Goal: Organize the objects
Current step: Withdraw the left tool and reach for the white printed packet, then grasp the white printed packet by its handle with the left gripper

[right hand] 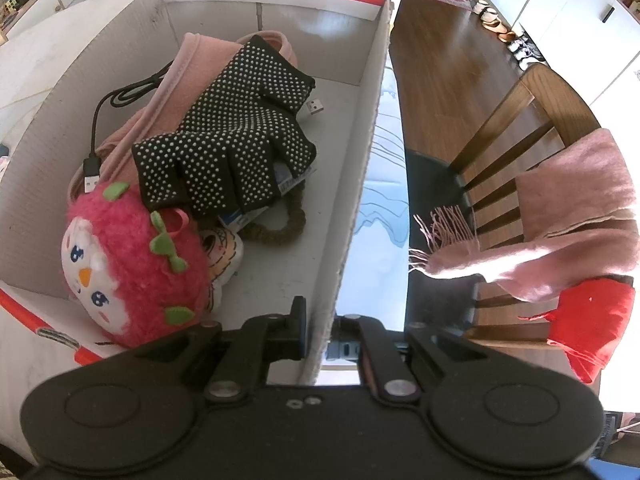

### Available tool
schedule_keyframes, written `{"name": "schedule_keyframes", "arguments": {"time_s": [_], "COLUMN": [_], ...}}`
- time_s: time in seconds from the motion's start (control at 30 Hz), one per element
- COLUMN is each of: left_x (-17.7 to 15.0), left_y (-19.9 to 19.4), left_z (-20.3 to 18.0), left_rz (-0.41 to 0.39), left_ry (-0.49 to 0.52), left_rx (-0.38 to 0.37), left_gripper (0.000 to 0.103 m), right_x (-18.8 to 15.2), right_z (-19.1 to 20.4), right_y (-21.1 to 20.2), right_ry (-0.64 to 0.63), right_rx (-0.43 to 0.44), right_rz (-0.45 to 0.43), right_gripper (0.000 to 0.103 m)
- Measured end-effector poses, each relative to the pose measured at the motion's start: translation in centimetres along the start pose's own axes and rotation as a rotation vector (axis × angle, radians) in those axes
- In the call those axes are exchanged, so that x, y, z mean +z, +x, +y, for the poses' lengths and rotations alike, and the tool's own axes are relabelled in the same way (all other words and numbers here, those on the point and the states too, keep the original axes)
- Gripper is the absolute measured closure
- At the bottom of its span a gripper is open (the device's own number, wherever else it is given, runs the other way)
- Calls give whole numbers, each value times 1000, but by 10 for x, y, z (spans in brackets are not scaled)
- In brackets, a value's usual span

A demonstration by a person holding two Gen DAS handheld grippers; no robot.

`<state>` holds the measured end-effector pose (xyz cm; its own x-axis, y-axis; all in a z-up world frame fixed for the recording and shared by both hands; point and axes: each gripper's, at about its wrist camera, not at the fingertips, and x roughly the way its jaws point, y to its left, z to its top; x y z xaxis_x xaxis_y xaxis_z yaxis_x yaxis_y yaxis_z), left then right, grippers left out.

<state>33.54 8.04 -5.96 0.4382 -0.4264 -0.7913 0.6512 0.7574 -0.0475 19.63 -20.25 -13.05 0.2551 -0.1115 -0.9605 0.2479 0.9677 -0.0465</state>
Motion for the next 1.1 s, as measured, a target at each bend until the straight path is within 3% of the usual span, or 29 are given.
{"name": "schedule_keyframes", "arguments": {"time_s": [0.17,0.53,1.1], "left_x": [-19,-54,-82], "left_y": [16,66,104], "left_z": [14,31,39], "left_rz": [37,194,225], "left_ry": [-8,-36,-21], "left_rx": [40,10,71], "left_gripper": [2,0,0], "right_x": [1,0,0], "right_z": [1,2,2], "right_y": [1,2,4], "right_ry": [7,18,22], "right_rx": [-7,-17,-24], "right_rz": [4,11,19], "right_gripper": [96,95,94]}}
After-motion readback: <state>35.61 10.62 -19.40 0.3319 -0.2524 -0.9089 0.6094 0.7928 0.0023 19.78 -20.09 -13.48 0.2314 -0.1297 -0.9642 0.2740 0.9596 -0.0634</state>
